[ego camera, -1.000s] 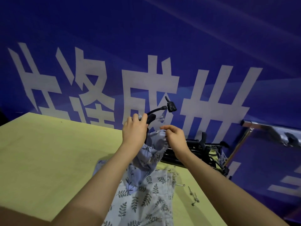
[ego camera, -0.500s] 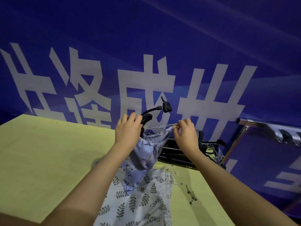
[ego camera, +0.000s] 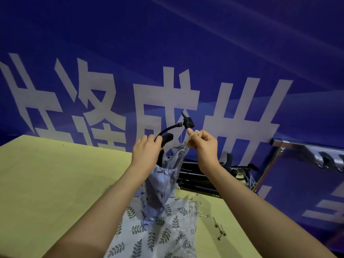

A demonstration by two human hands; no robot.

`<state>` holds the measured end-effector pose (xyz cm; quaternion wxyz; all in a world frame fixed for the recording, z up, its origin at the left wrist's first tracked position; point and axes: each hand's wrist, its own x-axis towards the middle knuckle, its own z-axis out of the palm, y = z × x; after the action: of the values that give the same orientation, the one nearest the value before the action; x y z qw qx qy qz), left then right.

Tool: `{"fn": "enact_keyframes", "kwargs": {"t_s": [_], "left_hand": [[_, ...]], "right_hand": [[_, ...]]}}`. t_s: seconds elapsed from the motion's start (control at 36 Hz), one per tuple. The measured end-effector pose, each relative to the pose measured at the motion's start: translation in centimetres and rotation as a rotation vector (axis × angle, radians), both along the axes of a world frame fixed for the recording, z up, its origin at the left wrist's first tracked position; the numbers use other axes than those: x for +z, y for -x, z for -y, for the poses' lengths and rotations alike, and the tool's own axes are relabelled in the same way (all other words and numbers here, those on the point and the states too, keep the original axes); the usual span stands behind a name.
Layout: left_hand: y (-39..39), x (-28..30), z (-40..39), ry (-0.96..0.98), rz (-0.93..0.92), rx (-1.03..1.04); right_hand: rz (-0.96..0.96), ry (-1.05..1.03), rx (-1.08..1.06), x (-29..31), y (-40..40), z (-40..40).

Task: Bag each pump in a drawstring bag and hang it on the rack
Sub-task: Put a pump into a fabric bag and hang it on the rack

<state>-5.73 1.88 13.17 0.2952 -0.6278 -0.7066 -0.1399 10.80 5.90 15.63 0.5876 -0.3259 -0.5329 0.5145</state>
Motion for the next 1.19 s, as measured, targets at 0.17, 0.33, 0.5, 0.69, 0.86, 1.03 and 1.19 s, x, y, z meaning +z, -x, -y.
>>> {"fn": "enact_keyframes", "kwargs": {"t_s": [0.17, 0.33, 0.5, 0.69, 0.86, 1.03, 1.19], "left_hand": [[-0.2, 1.6, -0.9, -0.112, 0.070, -0.204], [-1.4, 4.0, -2.6, -0.160, 0.141, -0.303], [-4.9, 6.8, -3.6, -0.181, 0.219, -0.351], [-11.2, 8.3, -5.2, -0.162, 0.281, -0.407], [-18.0, 8.7, -6.4, -0.144, 0.416, -0.443], [-24.3, 8.7, -6.9, -0.144, 0.575, -0.520], [-31.3, 7.2, -6.9, -0.102, 0.568, -0.497]], "right_hand": [[0.028, -0.137, -0.112, 2.5, 0.9, -0.1], [0.043, -0.259, -0.231, 5.6, -1.2, -0.4], [0.271, -0.484, -0.469, 7.6, -5.4, -1.4], [0.689, -0.906, -0.924, 10.0, -11.6, -2.7], [0.615, -0.710, -0.823, 10.6, -19.4, -2.3], [0.552, -0.393, -0.611, 8.7, -27.5, -2.7], [0.838, -0.497, -0.729, 7.0, -34.3, -3.1]]}}
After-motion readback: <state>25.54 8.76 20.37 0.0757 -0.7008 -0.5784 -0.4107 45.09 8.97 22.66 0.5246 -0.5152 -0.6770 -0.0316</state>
